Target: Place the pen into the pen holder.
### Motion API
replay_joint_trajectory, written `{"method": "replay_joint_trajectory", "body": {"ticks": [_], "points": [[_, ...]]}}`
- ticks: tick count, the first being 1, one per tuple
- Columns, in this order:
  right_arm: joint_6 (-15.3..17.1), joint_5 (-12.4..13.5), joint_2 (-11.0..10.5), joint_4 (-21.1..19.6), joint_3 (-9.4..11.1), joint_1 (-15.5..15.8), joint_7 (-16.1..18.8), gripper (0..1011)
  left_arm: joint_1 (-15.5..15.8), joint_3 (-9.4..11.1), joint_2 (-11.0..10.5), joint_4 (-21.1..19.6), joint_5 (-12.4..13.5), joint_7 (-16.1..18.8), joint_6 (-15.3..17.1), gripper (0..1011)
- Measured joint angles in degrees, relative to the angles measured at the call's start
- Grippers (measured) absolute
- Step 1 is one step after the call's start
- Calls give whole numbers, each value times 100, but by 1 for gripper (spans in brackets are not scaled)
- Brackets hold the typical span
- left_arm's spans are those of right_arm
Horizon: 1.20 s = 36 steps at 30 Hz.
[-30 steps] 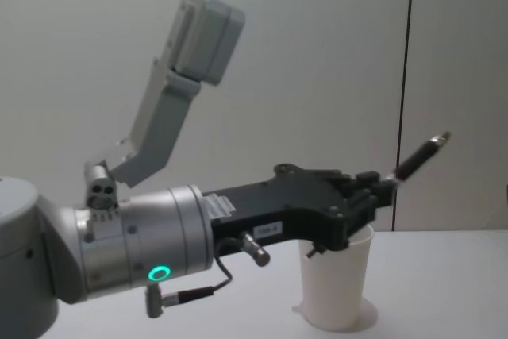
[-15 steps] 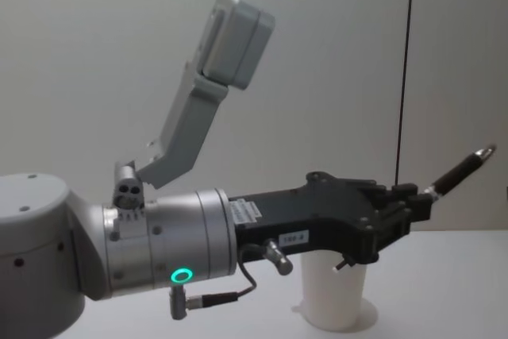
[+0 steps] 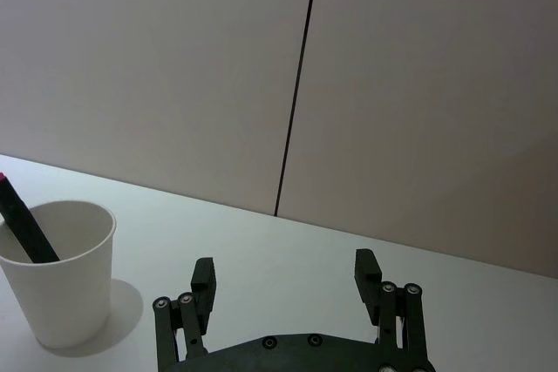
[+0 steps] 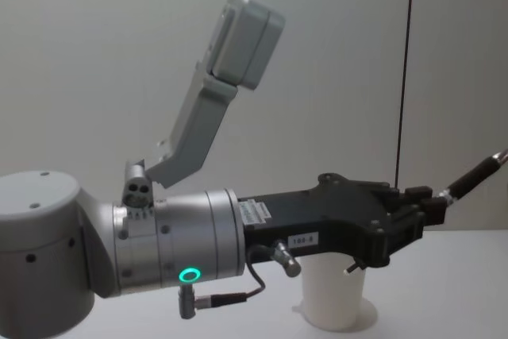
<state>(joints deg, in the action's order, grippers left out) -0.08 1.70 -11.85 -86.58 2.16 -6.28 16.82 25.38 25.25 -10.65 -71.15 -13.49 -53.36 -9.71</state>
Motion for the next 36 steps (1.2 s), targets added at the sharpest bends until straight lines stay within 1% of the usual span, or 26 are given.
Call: {"method": "replay_joint_trajectory", "body": {"ticks": [5,8,9,12,13,14,15,20,21,25,26,27,30,34,36], "points": [[-45,88,-17,-41,20,34,54,1001,11,7,7,13,-3,-23,-3,142],[-104,207,-44,-83,50,77,156,1001,18,11,10,22,-5,-39,-5,142],[-104,207,-44,-83,50,77,156,1001,19,11,10,23,-6,-42,-6,142],[-149,326,-70,-120,79,121,257,1001,23,13,12,28,-6,-50,-7,142],[-170,403,-84,-138,95,145,320,1001,24,13,12,29,-7,-52,-7,142],[-170,403,-84,-138,95,145,320,1001,24,13,12,29,-7,-52,-7,142],[-188,528,-109,-166,122,183,421,1001,25,15,14,32,-7,-58,-8,142],[-195,784,-165,-215,177,251,634,1001,29,19,16,36,-7,-66,-8,142],[-186,893,-187,-225,197,272,732,1001,29,20,16,37,-7,-67,-7,142],[-149,1082,-233,-236,240,312,920,1001,31,21,18,38,-6,-70,-7,142],[-118,1193,-261,-236,264,332,1044,1001,31,21,18,39,-6,-71,-8,142],[-105,1240,-268,-236,270,337,1097,1001,32,21,19,40,-6,-72,-8,142],[-30,1493,-346,-218,325,380,1415,1001,33,21,20,42,-6,-74,-7,142],[17,1661,-405,-189,357,406,1664,1001,35,21,20,44,-6,-76,-7,142],[51,1799,-448,-157,384,423,1891,1001,35,21,20,44,-5,-77,-7,142]]}}
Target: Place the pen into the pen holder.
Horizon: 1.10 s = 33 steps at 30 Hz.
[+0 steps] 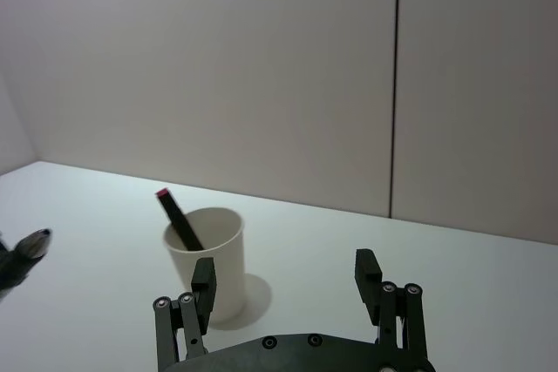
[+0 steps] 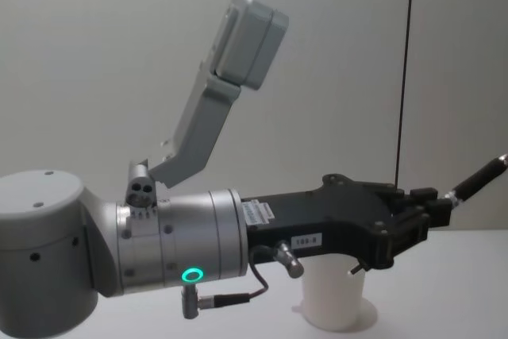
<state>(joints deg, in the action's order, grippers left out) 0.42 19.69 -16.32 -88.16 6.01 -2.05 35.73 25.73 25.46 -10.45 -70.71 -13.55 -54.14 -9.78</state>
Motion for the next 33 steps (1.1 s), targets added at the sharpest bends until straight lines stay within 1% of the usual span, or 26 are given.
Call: {"method": "replay_joint_trajectory", "body": {"ticks": [5,6,14,19,26,28,30,31,33], "points": [[61,257,-113,85,52,33,510,1001,0,0,0,0,0,-2,0,142],[77,333,-149,116,68,41,670,1001,0,0,0,0,0,-2,0,142],[136,613,-283,245,121,59,1260,1001,0,0,0,0,0,-2,0,142],[191,870,-378,356,148,60,1704,1001,0,0,0,0,0,-2,0,142],[276,1126,-453,447,157,50,2072,1001,0,0,0,0,0,-2,0,142],[331,1267,-483,487,156,43,2263,1001,0,0,0,0,-1,-2,0,142],[340,1287,-489,495,155,41,2288,1001,0,0,0,0,0,-2,0,142],[368,1353,-502,512,151,38,2375,1001,0,0,0,0,0,-1,0,142],[392,1407,-513,530,146,35,2441,1001,0,0,0,0,0,-1,0,142]]}}
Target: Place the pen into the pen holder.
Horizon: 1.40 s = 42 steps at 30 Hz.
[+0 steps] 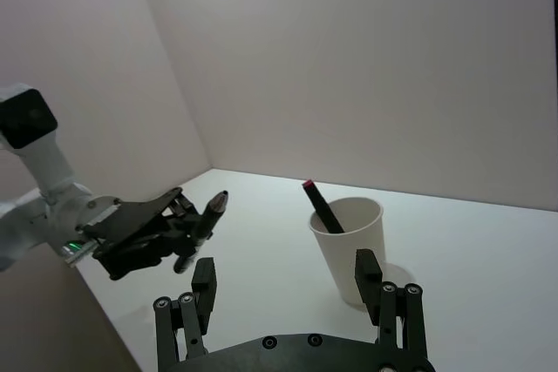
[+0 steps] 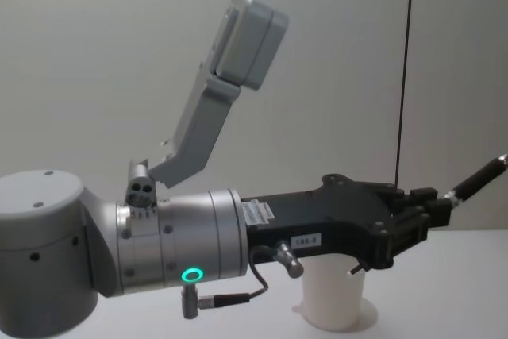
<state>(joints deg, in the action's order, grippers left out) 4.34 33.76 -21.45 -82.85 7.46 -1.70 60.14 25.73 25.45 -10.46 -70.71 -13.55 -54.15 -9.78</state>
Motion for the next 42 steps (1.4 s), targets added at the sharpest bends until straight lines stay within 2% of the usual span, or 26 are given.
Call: {"method": "replay_joint_trajectory", "body": {"ticks": [5,13,29,42], "points": [[98,215,-33,57,-30,-18,227,1001,0,0,0,0,0,0,0,142],[224,458,-46,123,-92,-50,369,1001,0,0,0,0,0,0,0,142],[411,803,46,275,-345,-171,441,1001,0,0,0,0,0,0,0,142],[388,950,158,432,-574,-315,416,1001,0,0,0,0,0,0,0,142]]}}
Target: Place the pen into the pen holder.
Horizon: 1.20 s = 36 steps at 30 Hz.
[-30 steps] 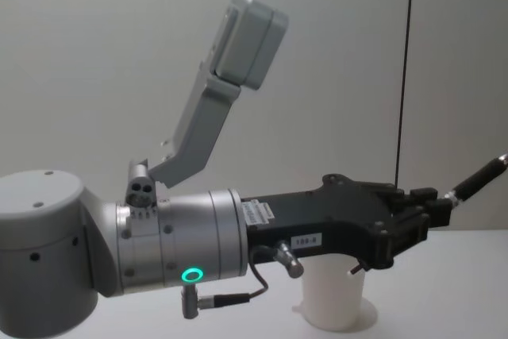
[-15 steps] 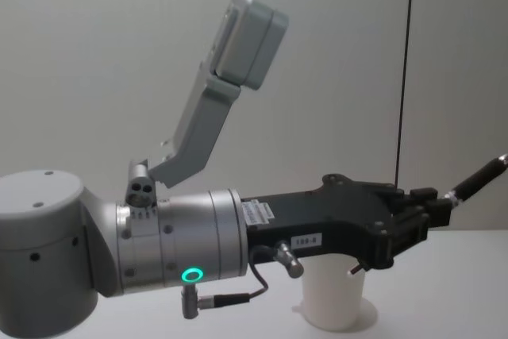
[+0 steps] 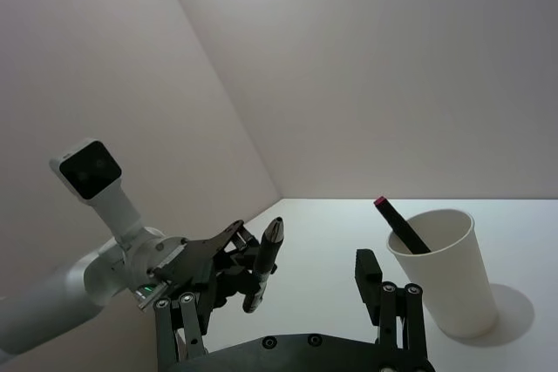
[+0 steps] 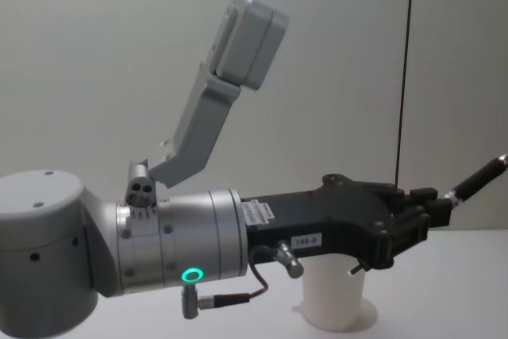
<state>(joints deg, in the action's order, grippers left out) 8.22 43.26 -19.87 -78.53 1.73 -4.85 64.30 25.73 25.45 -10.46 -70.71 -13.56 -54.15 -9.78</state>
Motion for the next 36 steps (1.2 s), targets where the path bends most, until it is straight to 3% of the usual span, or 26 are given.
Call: {"method": "replay_joint_trajectory", "body": {"ticks": [15,36], "points": [[-143,148,114,226,-229,-179,-34,1001,0,0,0,0,0,0,0,142],[-313,487,211,625,-450,-396,266,1001,0,0,0,0,0,0,0,142]]}}
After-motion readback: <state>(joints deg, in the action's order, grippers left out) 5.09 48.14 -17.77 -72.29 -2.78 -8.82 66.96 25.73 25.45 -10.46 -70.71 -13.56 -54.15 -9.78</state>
